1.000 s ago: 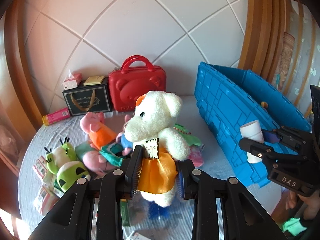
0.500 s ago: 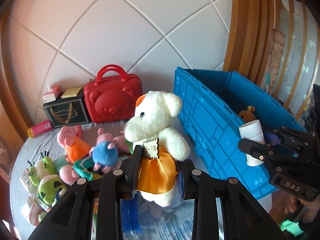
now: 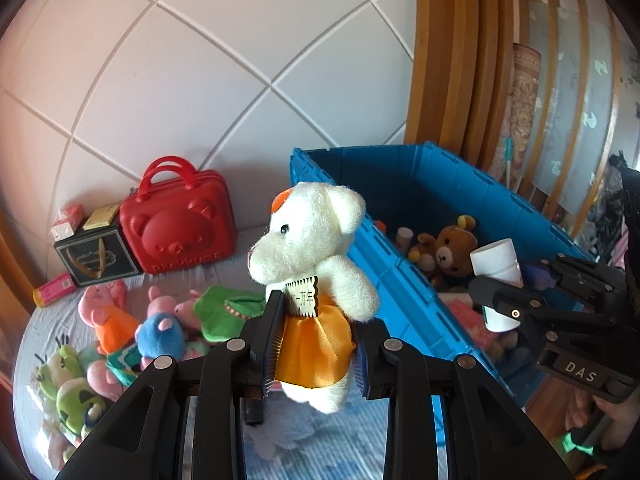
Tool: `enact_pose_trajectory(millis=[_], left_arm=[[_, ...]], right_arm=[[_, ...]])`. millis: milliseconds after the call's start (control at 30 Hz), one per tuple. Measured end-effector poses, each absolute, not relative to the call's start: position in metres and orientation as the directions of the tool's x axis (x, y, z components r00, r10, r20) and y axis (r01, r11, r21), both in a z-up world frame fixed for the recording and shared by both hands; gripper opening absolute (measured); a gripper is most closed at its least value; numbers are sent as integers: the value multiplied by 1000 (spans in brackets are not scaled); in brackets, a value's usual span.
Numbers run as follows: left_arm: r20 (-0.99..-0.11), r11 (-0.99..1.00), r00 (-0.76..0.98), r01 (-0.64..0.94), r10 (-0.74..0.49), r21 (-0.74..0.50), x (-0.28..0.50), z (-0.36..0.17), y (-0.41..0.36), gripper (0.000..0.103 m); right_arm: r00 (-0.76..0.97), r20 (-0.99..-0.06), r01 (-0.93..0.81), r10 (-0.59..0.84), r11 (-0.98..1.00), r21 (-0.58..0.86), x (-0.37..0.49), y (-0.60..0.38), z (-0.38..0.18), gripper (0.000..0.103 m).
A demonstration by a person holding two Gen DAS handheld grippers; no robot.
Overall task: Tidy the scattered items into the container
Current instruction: 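Lift the teddy bear and pill bottle and carry both over the blue bin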
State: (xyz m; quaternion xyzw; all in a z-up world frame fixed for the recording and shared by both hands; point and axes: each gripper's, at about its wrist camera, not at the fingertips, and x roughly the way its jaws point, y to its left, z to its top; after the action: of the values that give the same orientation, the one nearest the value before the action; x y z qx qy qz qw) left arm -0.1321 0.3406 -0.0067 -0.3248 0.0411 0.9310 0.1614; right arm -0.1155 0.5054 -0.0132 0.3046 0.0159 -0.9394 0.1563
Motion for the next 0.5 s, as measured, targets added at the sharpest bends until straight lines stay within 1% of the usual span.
enact_pose_trajectory(millis=[500], left_arm=[[-610,-899,-711,-439,350,-4,-142,6,429,29]], right_arm=[[-802,-559,204,-212,-976,78,-119,580,-5,35]])
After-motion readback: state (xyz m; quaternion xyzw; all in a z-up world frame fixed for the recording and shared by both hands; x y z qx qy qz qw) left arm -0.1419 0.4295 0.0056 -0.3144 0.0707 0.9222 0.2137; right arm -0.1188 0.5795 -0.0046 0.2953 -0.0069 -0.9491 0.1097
